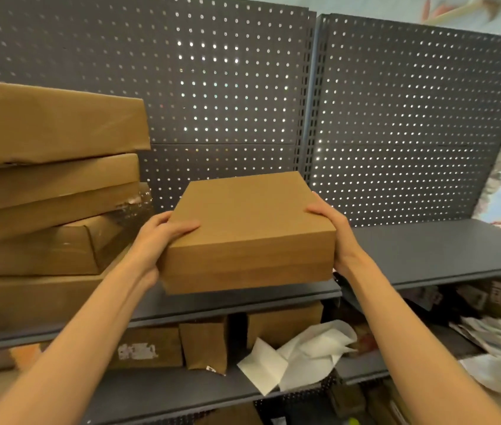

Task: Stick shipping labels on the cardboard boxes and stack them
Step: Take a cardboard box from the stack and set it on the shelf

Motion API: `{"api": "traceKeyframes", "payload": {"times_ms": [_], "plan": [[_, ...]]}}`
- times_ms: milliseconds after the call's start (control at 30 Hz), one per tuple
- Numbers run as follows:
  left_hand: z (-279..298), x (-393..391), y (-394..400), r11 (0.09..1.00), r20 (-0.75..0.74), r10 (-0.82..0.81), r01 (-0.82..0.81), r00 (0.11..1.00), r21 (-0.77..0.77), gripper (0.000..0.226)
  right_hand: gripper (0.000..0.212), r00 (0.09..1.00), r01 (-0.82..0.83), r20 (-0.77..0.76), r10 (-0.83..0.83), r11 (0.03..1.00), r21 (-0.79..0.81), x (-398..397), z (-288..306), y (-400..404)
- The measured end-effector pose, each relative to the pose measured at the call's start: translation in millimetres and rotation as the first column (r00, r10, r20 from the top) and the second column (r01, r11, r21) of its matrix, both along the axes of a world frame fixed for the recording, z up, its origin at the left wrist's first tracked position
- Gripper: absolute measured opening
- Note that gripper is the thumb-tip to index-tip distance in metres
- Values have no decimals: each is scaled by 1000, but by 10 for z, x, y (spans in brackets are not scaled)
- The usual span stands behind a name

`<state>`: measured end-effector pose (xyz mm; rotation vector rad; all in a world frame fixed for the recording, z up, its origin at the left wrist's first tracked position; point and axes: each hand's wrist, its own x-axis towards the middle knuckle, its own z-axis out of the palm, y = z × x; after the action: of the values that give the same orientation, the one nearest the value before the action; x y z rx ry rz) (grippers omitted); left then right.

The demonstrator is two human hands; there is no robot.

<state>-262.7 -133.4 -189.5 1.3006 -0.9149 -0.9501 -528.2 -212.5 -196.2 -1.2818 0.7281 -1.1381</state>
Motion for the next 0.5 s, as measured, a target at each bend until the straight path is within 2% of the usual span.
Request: {"api": "traceKeyframes", "payload": {"times_ms": [67, 167, 200, 300, 500], "plan": [[-131, -17, -43, 1000, -8, -2, 2, 1000, -4, 57, 79, 1000, 0, -21, 0, 1000, 5, -28, -101, -20], [-311, -72, -72, 999, -22, 32, -33, 999, -13, 62, 48, 999, -22, -48, 21, 1000, -19, -63, -217, -56], [-373, -78, -87, 999, -25, 41, -41, 999, -10, 64, 45, 998, -34, -48, 33, 999, -10, -64, -257, -68], [-525, -114, -132, 999, 4, 52, -52, 999, -1, 65, 49, 999, -46, -21, 47, 998, 41, -69, -408, -176], [-701, -189, -312, 992, 27, 122, -122, 992, 29, 62, 71, 996, -77, -32, 82, 987, 138, -62, -714, -530]]}}
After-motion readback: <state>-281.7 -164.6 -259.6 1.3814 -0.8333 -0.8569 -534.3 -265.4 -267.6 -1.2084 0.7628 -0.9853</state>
